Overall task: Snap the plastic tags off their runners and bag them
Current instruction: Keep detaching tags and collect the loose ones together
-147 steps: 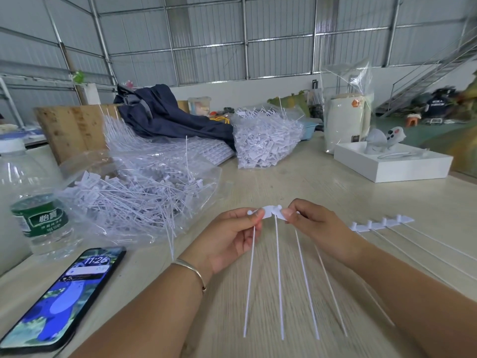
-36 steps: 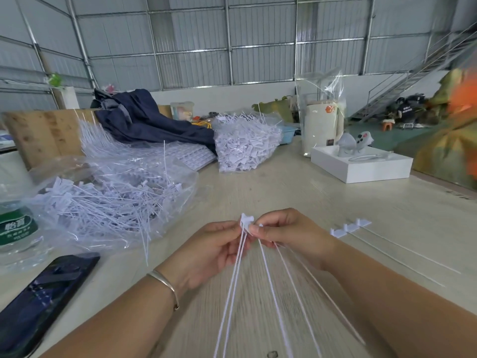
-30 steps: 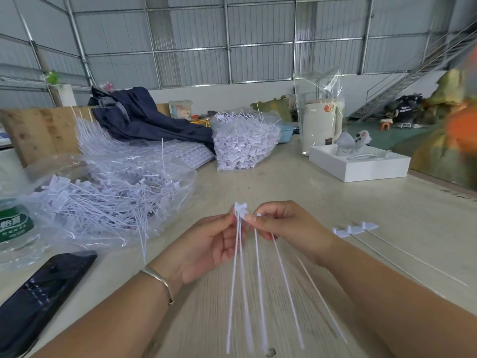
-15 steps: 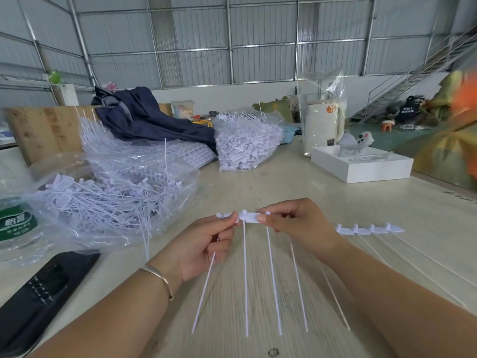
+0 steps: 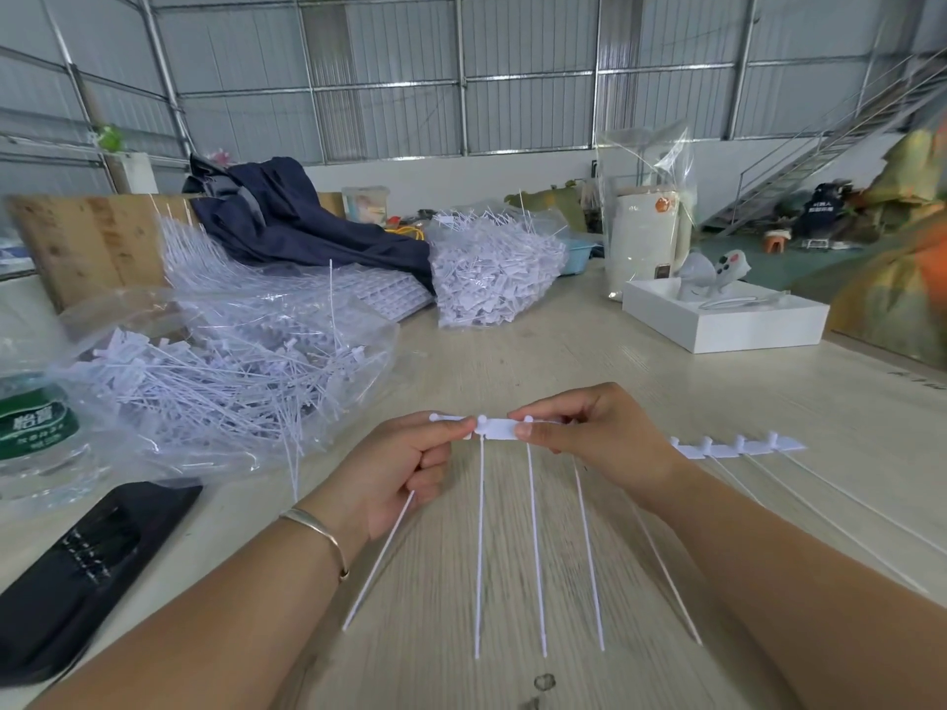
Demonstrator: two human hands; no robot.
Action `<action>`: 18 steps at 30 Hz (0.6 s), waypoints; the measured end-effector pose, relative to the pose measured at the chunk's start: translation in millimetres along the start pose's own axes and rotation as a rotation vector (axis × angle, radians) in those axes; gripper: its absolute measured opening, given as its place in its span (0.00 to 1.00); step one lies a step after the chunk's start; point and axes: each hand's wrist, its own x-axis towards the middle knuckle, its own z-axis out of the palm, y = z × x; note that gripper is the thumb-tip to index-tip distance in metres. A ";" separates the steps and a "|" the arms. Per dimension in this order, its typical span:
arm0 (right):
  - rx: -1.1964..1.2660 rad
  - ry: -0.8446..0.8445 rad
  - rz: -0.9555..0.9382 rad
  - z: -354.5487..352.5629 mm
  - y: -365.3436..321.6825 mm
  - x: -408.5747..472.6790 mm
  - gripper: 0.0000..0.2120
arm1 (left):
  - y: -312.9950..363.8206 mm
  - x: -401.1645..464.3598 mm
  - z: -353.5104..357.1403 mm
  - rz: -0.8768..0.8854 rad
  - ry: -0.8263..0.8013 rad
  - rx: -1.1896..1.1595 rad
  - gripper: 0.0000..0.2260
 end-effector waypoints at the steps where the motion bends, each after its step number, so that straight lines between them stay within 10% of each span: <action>1: -0.006 0.002 0.011 -0.3 -0.1 -0.2 0.08 | -0.5 0.3 -0.3 0.005 0.010 0.021 0.05; 18: -0.002 -0.080 0.115 -4.1 -2.7 1.9 0.05 | 8.2 -7.9 6.6 0.121 0.011 0.411 0.05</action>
